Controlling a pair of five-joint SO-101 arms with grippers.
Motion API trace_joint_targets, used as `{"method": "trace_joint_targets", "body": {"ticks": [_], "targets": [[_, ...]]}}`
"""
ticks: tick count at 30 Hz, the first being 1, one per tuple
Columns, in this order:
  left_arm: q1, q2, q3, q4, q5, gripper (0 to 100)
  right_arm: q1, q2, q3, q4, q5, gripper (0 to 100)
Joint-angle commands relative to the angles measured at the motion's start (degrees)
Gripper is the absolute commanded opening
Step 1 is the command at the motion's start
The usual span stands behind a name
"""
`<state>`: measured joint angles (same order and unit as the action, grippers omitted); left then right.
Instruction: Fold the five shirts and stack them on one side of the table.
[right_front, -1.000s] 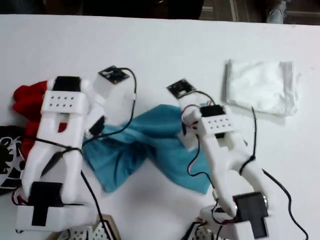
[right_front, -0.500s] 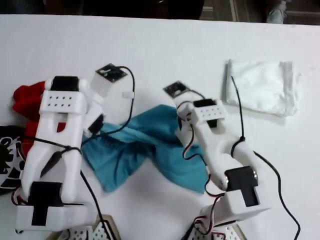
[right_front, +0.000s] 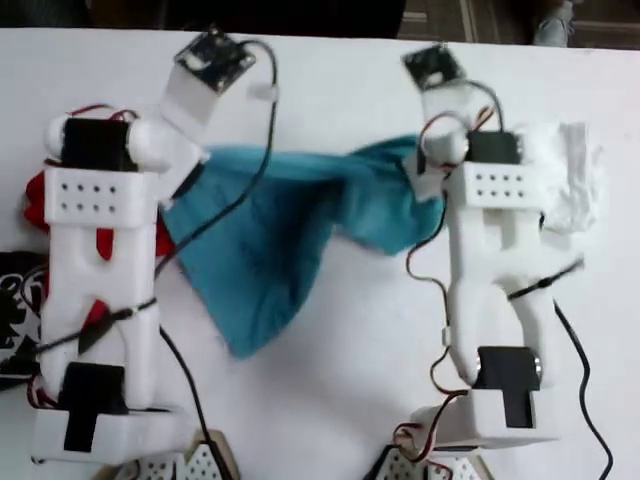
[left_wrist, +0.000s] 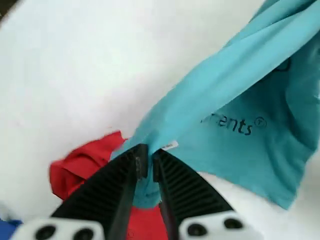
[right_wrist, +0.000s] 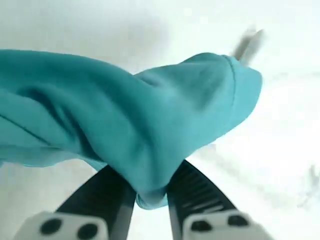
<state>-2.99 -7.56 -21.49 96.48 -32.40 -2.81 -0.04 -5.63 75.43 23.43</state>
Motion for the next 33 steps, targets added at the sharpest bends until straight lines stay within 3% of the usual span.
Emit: {"method": "trace_joint_targets", "body": {"ticks": [1, 4, 10, 17, 25, 30, 33], "targets": [[3.4, -0.5, -10.3, 4.8, 0.8, 3, 1.1, -4.0, -10.6, 6.7, 0.5, 1.9], [5.6, -1.1, -9.4, 5.8, 1.9, 3, 1.5, -3.6, -14.8, 13.0, 0.8, 1.9], [8.4, -1.0, 5.1, 5.8, 8.4, 3, 1.7, -3.7, -9.2, 22.3, 10.5, 1.9], [14.9, -1.0, 27.7, 4.7, 8.4, 3, 6.5, -3.6, 0.8, 22.1, 16.6, 1.9], [20.1, -0.6, 43.9, -1.5, 6.2, 3, 8.7, -3.6, 7.6, 16.7, 17.5, 1.9], [20.6, -1.0, 49.5, -3.1, 4.8, 13, 8.6, -3.6, 11.2, 13.5, 17.5, 1.9], [20.2, -1.1, 52.6, -3.3, 0.1, 15, 8.7, -3.6, 12.0, 12.6, 17.5, 1.9]]}}
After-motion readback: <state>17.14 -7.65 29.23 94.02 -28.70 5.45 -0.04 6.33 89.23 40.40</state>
